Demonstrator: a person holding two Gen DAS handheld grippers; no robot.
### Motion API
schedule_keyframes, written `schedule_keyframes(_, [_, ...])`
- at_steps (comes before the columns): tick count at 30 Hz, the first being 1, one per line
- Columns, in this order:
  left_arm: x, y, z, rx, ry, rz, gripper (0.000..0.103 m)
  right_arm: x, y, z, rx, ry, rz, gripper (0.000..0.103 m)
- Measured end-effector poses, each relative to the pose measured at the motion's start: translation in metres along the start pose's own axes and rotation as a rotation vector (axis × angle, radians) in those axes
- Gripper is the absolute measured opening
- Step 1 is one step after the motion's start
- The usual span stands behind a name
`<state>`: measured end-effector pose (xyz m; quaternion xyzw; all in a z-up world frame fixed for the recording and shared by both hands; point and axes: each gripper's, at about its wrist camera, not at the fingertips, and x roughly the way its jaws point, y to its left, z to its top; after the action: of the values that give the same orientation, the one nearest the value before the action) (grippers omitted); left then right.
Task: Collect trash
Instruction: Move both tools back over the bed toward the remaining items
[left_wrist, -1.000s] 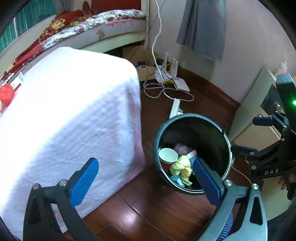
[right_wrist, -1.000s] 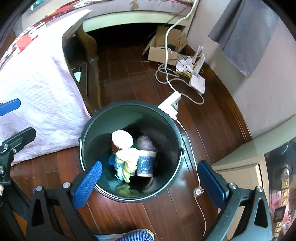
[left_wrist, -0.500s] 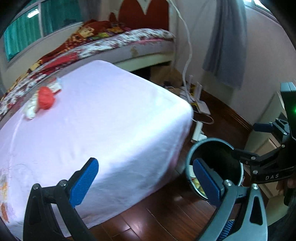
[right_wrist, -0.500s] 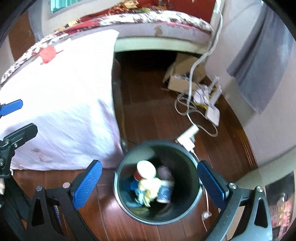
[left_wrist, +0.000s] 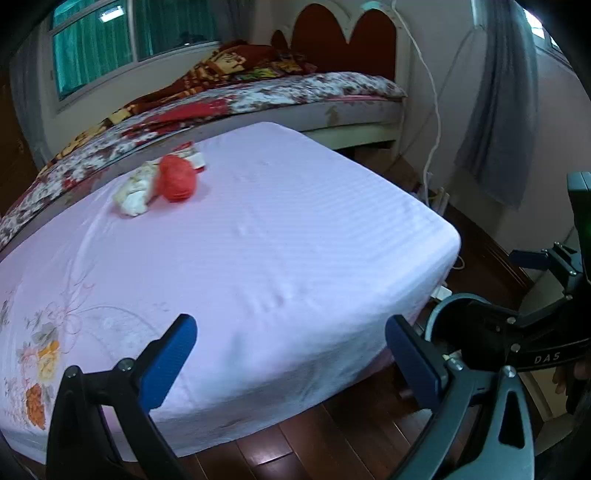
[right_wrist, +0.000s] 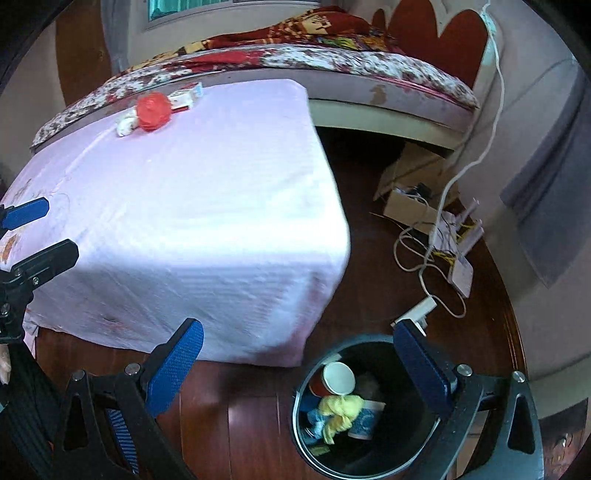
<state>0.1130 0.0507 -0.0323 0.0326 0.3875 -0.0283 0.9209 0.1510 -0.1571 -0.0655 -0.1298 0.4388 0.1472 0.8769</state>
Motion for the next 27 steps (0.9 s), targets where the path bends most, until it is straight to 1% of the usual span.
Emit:
schedule_keyframes(7, [-0.004,0.036,-0.001,-0.053,-0.018,0.050,0.102,0.002,0.031,0.021,-0.042,-0.031,0.051,0.103])
schedule_keyframes(11, [-0.004,0.066,0.001,-0.083,-0.023,0.085,0.102,0.004,0.053,0.038,-0.069,-0.060,0.080,0.103])
schedule_keyframes(13, [-0.003,0.084,0.003,-0.105,-0.030,0.098,0.102,0.004,0.064,0.047,-0.092,-0.079,0.078,0.103])
schedule_keyframes(15, [-0.002,0.102,0.005,-0.124,-0.036,0.114,0.102,0.005,0.075,0.059,-0.118,-0.105,0.078,0.103])
schedule_keyframes(18, [0.002,0.130,0.010,-0.141,-0.045,0.140,0.102,0.010,0.085,0.080,-0.089,-0.147,0.119,0.103])
schedule_keyframes(21, [0.010,0.158,0.016,-0.165,-0.045,0.151,0.102,0.021,0.101,0.102,-0.075,-0.164,0.157,0.103])
schedule_keyframes(23, [0.016,0.173,0.018,-0.180,-0.041,0.150,0.102,0.030,0.117,0.117,-0.091,-0.157,0.164,0.103])
schedule_keyframes(25, [0.022,0.186,0.021,-0.191,-0.044,0.156,0.102,0.038,0.134,0.134,-0.116,-0.152,0.150,0.103])
schedule_keyframes(27, [0.029,0.195,0.025,-0.198,-0.047,0.150,0.102,0.049,0.151,0.154,-0.124,-0.133,0.168,0.103])
